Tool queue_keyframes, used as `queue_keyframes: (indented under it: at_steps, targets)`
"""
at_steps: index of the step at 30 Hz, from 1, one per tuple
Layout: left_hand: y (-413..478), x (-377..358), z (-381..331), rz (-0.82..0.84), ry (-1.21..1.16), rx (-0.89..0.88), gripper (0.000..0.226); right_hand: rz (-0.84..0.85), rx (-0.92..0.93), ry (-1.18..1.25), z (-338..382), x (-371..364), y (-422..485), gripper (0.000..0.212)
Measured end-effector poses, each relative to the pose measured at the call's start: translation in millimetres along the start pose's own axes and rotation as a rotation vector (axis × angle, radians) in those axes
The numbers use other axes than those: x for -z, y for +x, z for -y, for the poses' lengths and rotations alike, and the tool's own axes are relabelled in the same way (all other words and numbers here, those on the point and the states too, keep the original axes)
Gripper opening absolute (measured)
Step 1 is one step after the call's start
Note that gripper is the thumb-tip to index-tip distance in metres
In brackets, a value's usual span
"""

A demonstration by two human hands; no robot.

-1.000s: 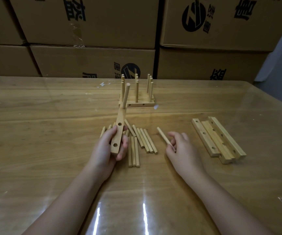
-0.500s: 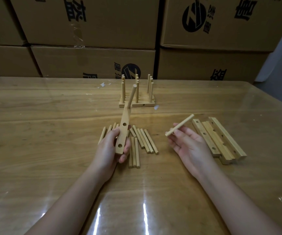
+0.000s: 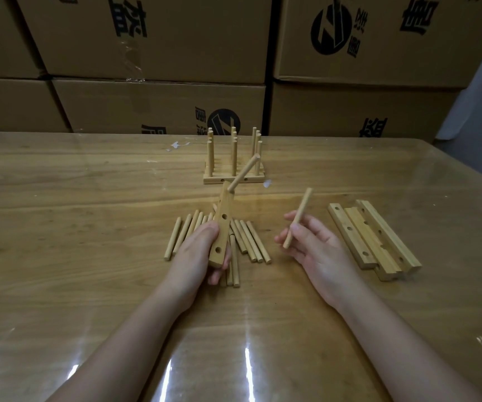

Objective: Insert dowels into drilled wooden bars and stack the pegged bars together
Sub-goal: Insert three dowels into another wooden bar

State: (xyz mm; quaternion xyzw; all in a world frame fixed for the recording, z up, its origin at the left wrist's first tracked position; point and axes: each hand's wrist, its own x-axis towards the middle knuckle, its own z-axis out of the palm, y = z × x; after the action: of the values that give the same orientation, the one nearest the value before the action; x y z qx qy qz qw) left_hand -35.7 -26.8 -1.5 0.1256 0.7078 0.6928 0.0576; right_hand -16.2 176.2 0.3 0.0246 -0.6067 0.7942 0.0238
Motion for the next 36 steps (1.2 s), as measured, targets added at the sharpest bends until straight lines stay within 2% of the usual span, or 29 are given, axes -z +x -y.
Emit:
queue_keyframes:
  at_steps: [5,9,11,14,21,26,32,36]
  targets:
    - [-2,-3,-5,0.017,0.108,-0.019,0.043,0.024,0.016,-0.123,0,-5,-1,0.020]
    - [-5,-6,-8,0.058,0.169,-0.029,0.040,-0.025,0.033,-0.218,0,-7,0,0.017]
    - [-6,-6,-9,0.062,0.175,-0.028,0.039,-0.032,0.036,-0.227,-2,-6,1,0.013]
    - [-5,-6,-9,0.059,0.186,-0.016,0.038,-0.010,0.051,-0.221,-3,-5,0,0.021]
    - [-6,-6,-7,0.055,0.183,-0.010,0.035,0.066,0.029,-0.238,-1,-7,-2,0.020]
    - [-7,-8,-4,0.076,0.186,-0.015,0.030,0.030,0.028,-0.259,-2,-11,-3,0.026]
    - [-7,-11,-1,0.077,0.211,-0.102,0.027,0.032,0.112,-0.382,-2,-14,-5,0.019]
    - [-8,-9,3,0.094,0.254,-0.098,0.025,0.013,0.161,-0.426,-6,-16,-6,0.018]
